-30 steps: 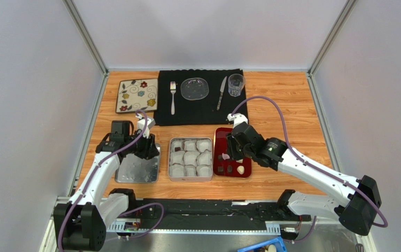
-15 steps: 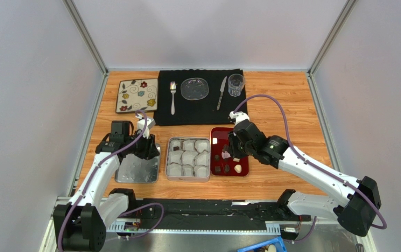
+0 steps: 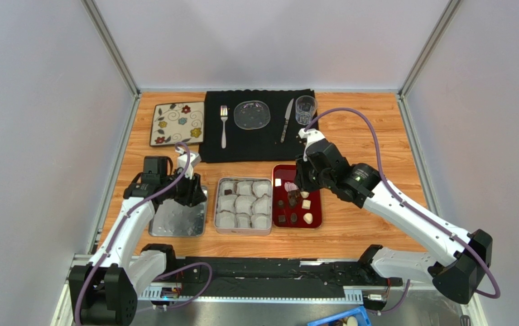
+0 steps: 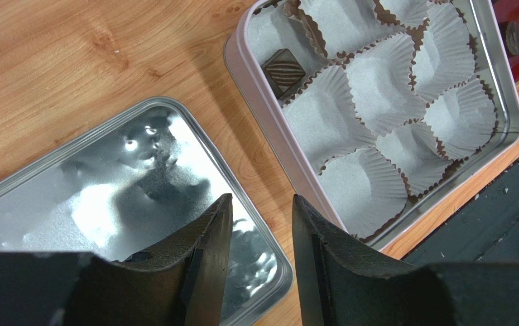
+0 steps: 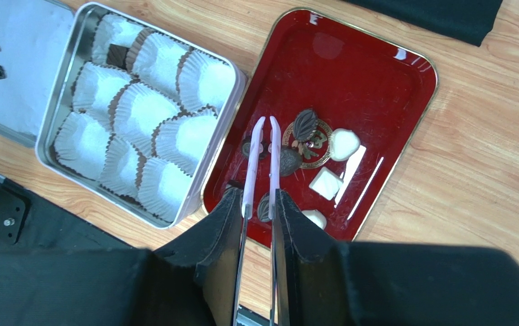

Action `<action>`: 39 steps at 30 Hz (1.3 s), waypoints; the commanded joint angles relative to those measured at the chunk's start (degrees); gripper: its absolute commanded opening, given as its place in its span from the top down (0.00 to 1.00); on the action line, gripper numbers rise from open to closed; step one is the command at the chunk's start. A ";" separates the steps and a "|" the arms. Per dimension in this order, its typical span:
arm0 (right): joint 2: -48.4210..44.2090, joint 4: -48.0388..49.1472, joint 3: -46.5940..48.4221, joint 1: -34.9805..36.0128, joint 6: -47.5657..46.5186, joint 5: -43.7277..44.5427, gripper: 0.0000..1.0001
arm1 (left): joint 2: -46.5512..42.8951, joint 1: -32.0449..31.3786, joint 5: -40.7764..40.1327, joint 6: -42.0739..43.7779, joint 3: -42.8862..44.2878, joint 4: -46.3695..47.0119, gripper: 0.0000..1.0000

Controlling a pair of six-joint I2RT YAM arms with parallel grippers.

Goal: Pack the chocolate

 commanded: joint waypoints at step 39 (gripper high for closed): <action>11.45 5.17 4.00 -9.30 -6.58 -6.89 0.69 | -1.24 0.11 1.79 0.63 1.95 0.42 0.53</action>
